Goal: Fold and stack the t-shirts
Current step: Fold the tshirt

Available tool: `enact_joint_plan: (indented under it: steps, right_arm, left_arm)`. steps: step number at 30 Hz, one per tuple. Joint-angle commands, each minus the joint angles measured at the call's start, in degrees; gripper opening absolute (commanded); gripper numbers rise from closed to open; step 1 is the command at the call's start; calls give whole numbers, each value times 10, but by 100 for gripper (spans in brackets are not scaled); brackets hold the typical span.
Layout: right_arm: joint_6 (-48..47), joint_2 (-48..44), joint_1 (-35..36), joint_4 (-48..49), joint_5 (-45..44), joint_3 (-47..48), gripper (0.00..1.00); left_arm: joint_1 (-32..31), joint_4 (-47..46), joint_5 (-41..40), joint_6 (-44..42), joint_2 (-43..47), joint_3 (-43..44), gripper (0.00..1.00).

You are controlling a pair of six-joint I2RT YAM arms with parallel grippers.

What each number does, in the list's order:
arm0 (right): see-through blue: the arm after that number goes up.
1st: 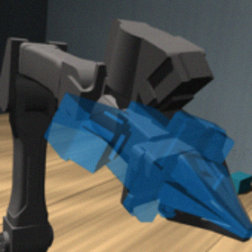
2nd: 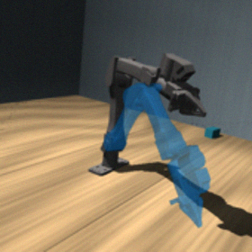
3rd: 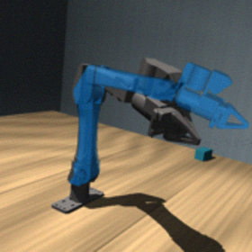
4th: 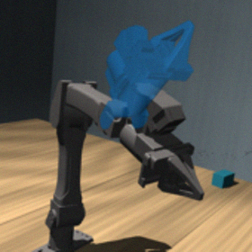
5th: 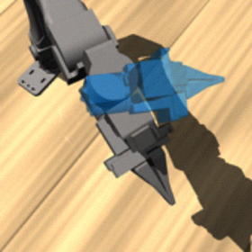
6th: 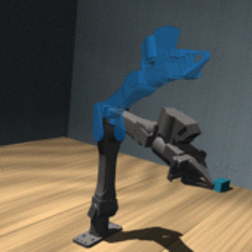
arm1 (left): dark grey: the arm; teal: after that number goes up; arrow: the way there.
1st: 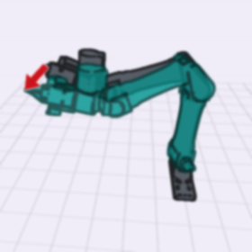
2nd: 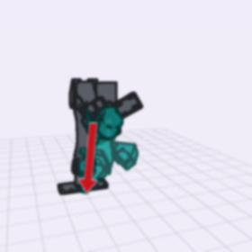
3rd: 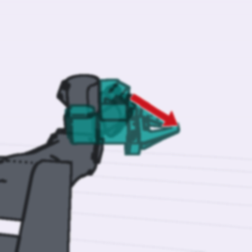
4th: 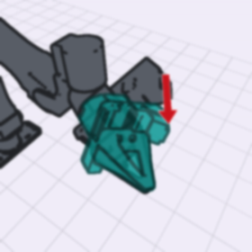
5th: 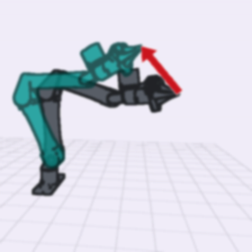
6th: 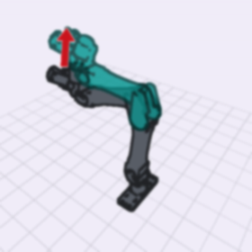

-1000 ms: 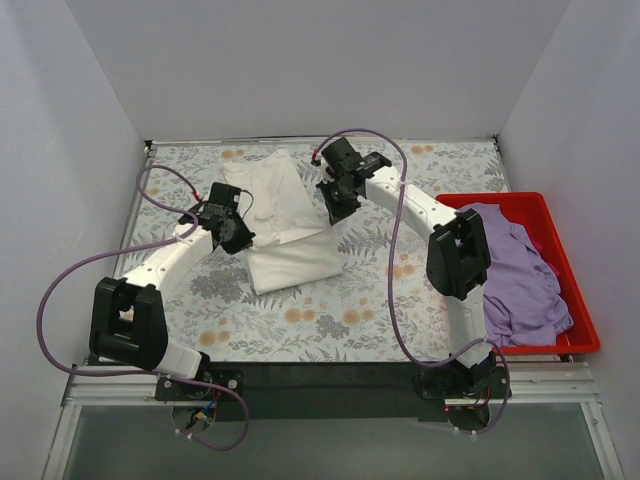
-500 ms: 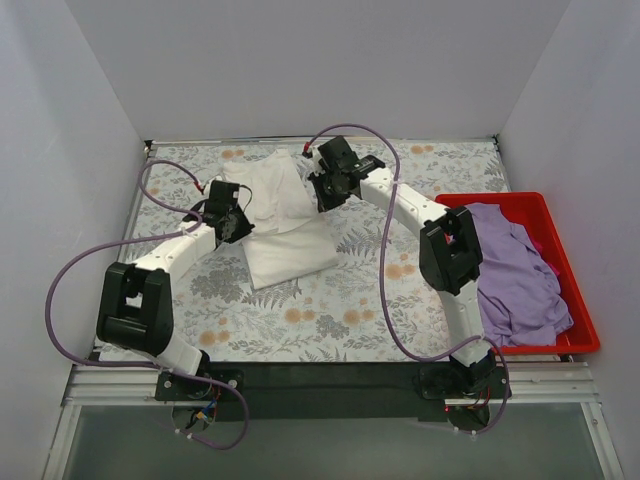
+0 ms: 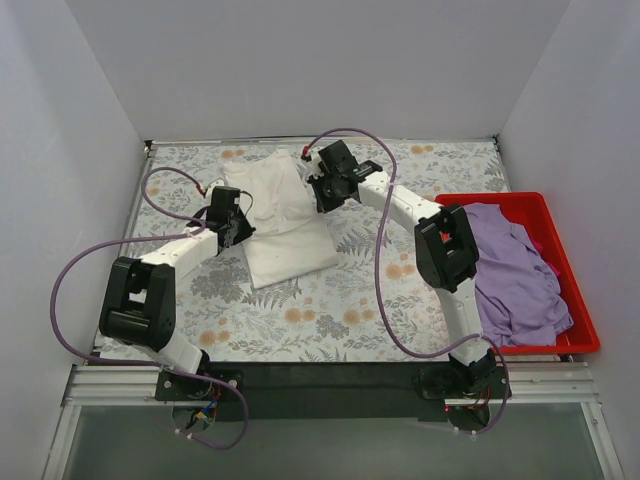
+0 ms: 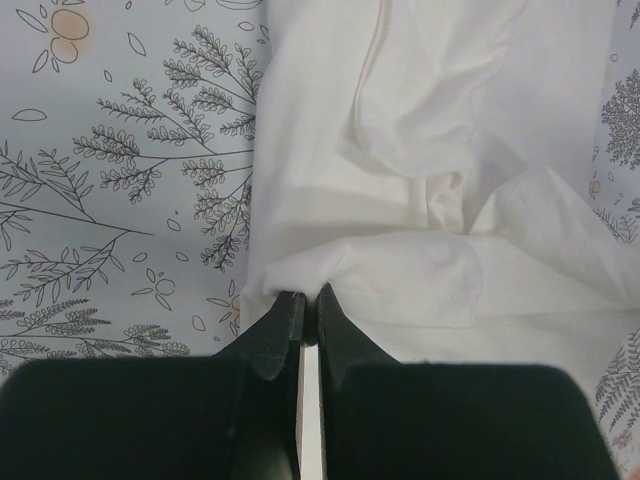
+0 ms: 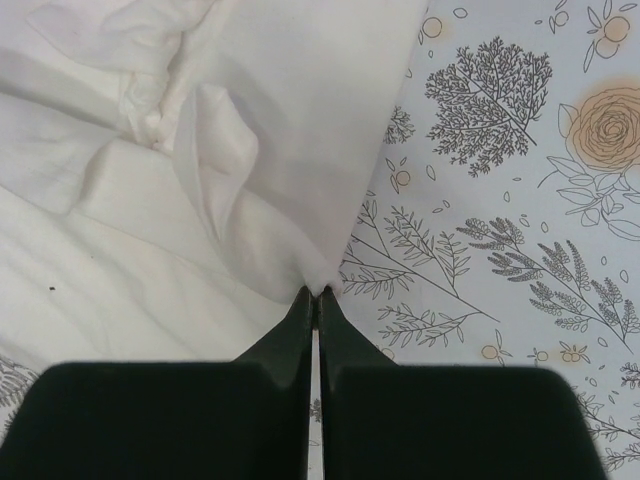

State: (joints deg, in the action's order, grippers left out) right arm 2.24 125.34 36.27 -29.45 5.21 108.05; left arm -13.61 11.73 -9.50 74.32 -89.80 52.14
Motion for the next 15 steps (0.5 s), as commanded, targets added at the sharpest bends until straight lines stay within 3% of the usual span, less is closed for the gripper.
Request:
enact_joint_plan:
  steps: [1, 7, 10, 14, 15]
  right_arm:
    - [-10, 10, -7, 34, 1, -7, 1]
    - [-12, 27, -10, 41, -6, -12, 2]
    - [-12, 29, -11, 43, -7, -13, 10]
    - [-9, 11, -10, 44, -5, -10, 17]
    - [-9, 4, -10, 45, -4, -9, 19]
  left_arm:
    - [5, -48, -7, -8, 3, -13, 0]
    - [6, -60, -9, -4, -28, -17, 0]
    - [5, -67, -16, -4, -31, -18, 1]
    - [5, -69, -12, -16, -9, -10, 17]
    - [5, -71, -9, -29, 1, -8, 29]
